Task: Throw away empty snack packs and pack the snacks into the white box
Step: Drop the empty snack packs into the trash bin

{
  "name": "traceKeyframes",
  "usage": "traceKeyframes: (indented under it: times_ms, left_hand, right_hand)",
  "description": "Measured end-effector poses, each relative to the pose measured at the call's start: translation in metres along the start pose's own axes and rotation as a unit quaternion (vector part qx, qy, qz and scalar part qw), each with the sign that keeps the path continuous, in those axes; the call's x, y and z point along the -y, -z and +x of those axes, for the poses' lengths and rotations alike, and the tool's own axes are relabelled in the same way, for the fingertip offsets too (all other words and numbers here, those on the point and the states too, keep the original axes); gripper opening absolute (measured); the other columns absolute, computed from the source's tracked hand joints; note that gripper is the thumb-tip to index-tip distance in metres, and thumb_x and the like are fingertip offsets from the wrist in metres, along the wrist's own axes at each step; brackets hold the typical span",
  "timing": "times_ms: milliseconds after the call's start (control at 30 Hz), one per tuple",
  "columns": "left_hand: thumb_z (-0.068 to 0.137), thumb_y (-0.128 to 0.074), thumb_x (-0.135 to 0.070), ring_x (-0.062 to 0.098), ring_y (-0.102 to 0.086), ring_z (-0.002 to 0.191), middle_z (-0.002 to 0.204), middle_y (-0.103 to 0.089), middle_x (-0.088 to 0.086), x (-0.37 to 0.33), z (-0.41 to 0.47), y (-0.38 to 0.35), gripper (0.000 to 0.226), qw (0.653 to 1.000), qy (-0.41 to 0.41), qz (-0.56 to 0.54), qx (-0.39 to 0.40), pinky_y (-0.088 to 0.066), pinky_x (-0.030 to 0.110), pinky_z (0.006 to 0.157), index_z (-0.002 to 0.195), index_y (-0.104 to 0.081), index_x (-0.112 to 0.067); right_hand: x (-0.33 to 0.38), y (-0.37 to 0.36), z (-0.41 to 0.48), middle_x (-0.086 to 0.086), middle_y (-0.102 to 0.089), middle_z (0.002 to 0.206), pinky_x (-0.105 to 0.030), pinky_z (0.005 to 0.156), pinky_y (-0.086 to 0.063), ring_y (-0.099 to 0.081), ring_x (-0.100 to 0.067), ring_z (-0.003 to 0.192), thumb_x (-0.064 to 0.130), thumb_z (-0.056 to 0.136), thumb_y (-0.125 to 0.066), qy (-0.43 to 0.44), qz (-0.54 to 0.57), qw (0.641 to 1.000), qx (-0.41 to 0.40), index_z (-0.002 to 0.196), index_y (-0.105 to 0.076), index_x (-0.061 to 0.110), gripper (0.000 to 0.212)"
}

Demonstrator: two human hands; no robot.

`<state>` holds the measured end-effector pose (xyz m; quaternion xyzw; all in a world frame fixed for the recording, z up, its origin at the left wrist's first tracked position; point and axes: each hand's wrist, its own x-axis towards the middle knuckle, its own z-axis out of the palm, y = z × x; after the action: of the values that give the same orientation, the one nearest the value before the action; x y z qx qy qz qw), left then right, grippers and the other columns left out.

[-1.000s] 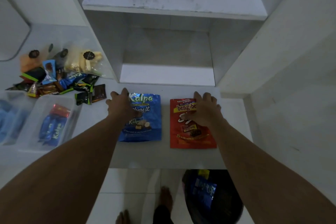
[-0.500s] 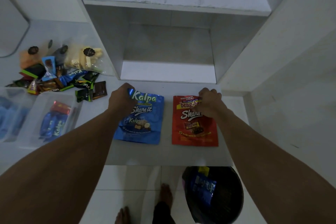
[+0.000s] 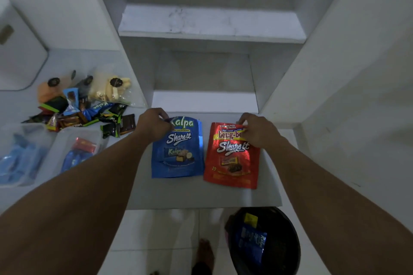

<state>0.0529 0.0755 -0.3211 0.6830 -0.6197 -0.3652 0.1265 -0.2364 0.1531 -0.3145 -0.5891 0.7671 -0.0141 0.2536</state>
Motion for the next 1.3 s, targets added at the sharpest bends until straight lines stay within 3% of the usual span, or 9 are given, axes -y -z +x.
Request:
traceKeyframes:
  times_ms: [100, 167, 267, 400, 467, 600, 700, 1067, 1300]
  left_hand:
    - [0.07, -0.082, -0.015, 0.027, -0.063, 0.085, 0.092, -0.068, 0.01, -0.022, -0.011, 0.017, 0.025, 0.999, -0.04, 0.019, 0.011, -0.045, 0.027, 0.069, 0.073, -0.057, -0.02]
    - [0.072, -0.08, -0.012, 0.024, -0.062, 0.085, 0.097, -0.068, 0.009, -0.036, -0.019, 0.029, 0.023, 0.995, -0.086, 0.035, 0.028, -0.043, 0.025, 0.072, 0.086, -0.064, -0.021]
    - [0.076, -0.071, -0.003, 0.024, -0.065, 0.095, 0.107, -0.07, 0.008, -0.058, -0.034, 0.047, 0.039, 0.982, -0.17, 0.059, 0.055, -0.05, 0.029, 0.085, 0.111, -0.07, -0.02]
    - [0.08, -0.068, 0.0, 0.026, -0.063, 0.11, 0.121, -0.067, 0.007, -0.085, -0.062, 0.069, 0.046, 0.969, -0.228, 0.052, 0.084, -0.046, 0.026, 0.088, 0.125, -0.066, -0.013]
    - [0.08, -0.07, 0.0, 0.029, -0.063, 0.11, 0.126, -0.065, 0.011, -0.098, -0.077, 0.076, 0.05, 0.964, -0.245, 0.037, 0.095, -0.051, 0.034, 0.092, 0.128, -0.064, -0.014]
    - [0.079, -0.069, 0.002, 0.029, -0.065, 0.103, 0.121, -0.067, 0.014, -0.124, -0.113, 0.083, 0.053, 0.948, -0.3, 0.006, 0.104, -0.054, 0.043, 0.091, 0.128, -0.064, -0.017]
    - [0.083, -0.067, -0.004, 0.022, -0.064, 0.094, 0.118, -0.068, 0.011, -0.141, -0.149, 0.076, 0.052, 0.931, -0.343, 0.01, 0.124, -0.053, 0.033, 0.083, 0.132, -0.061, -0.02]
    - [0.09, -0.059, -0.002, 0.016, -0.059, 0.102, 0.128, -0.064, 0.008, -0.156, -0.26, -0.044, 0.049, 0.875, -0.419, 0.019, 0.243, -0.046, 0.023, 0.084, 0.137, -0.056, -0.016]
    - [0.093, -0.047, 0.003, 0.021, -0.063, 0.11, 0.131, -0.063, 0.008, -0.127, -0.292, -0.171, 0.053, 0.876, -0.39, 0.038, 0.282, -0.045, 0.02, 0.09, 0.141, -0.052, -0.02]
  right_hand:
    - [0.013, 0.022, -0.019, -0.008, -0.068, 0.116, -0.03, 0.083, -0.047, -0.065, -0.026, 0.105, 0.012, 0.085, -0.063, 0.038, 0.014, 0.999, -0.008, 0.125, -0.06, 0.023, 0.042]
    - [0.022, 0.037, -0.036, -0.008, -0.067, 0.124, -0.03, 0.089, -0.048, -0.064, -0.026, 0.11, 0.008, 0.085, -0.061, 0.053, 0.016, 0.998, -0.016, 0.131, -0.059, 0.022, 0.048]
    - [0.033, 0.059, -0.066, -0.009, -0.064, 0.131, -0.031, 0.097, -0.047, -0.061, -0.027, 0.118, 0.009, 0.087, -0.058, 0.055, 0.0, 0.997, -0.047, 0.135, -0.059, 0.021, 0.05]
    - [0.042, 0.087, -0.117, -0.009, -0.062, 0.135, -0.032, 0.096, -0.048, -0.059, -0.03, 0.12, 0.016, 0.089, -0.057, 0.02, -0.025, 0.995, -0.093, 0.138, -0.057, 0.025, 0.049]
    - [0.042, 0.099, -0.146, -0.008, -0.063, 0.132, -0.033, 0.093, -0.051, -0.061, -0.029, 0.117, 0.017, 0.09, -0.056, -0.002, -0.023, 0.992, -0.123, 0.138, -0.056, 0.029, 0.05]
    - [0.037, 0.109, -0.21, -0.009, -0.061, 0.135, -0.034, 0.093, -0.05, -0.058, -0.03, 0.12, 0.012, 0.091, -0.053, -0.059, -0.029, 0.982, -0.176, 0.142, -0.051, 0.028, 0.054]
    - [0.028, 0.102, -0.259, -0.009, -0.063, 0.132, -0.035, 0.09, -0.05, -0.06, -0.029, 0.116, 0.011, 0.091, -0.053, -0.111, -0.025, 0.972, -0.204, 0.143, -0.049, 0.028, 0.055]
    - [-0.045, 0.024, -0.398, -0.011, -0.063, 0.123, -0.037, 0.087, -0.049, -0.061, -0.031, 0.109, 0.008, 0.091, -0.054, -0.281, 0.003, 0.935, -0.218, 0.141, -0.051, 0.024, 0.052]
    - [-0.124, -0.059, -0.403, -0.011, -0.061, 0.113, -0.035, 0.08, -0.048, -0.062, -0.032, 0.102, 0.01, 0.089, -0.057, -0.313, 0.036, 0.927, -0.201, 0.14, -0.052, 0.023, 0.053]
